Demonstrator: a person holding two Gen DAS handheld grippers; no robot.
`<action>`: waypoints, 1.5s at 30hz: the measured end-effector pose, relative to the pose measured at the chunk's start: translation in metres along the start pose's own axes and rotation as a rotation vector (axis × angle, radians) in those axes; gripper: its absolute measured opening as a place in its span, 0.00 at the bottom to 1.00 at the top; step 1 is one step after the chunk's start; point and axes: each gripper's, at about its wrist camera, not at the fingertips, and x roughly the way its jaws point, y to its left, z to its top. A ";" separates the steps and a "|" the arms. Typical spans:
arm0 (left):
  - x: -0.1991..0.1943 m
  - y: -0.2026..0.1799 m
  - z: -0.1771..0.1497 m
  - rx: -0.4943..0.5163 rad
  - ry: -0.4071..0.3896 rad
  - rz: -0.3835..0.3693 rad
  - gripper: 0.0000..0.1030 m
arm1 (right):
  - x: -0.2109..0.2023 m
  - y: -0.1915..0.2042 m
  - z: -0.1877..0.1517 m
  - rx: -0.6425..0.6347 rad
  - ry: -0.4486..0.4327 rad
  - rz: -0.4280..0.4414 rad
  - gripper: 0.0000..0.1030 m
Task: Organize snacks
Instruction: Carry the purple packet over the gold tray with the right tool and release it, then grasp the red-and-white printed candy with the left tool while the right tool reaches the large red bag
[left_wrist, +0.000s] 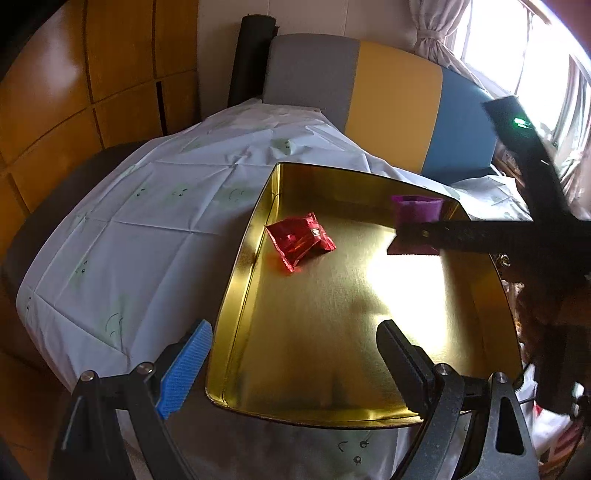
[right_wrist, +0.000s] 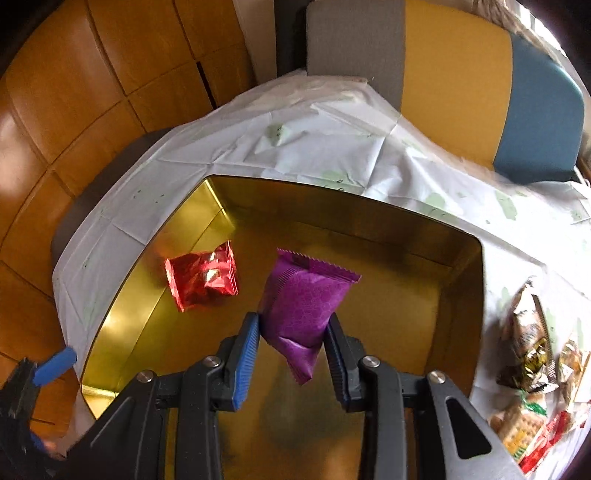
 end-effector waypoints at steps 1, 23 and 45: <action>0.000 0.001 0.000 0.000 -0.001 0.003 0.88 | 0.002 0.000 0.002 0.006 0.005 0.003 0.34; -0.004 0.007 0.001 -0.015 -0.005 0.017 0.88 | 0.032 -0.012 0.026 0.139 0.038 0.007 0.38; -0.016 -0.082 -0.026 0.140 0.015 -0.158 0.88 | -0.153 -0.161 -0.152 0.464 -0.233 -0.177 0.40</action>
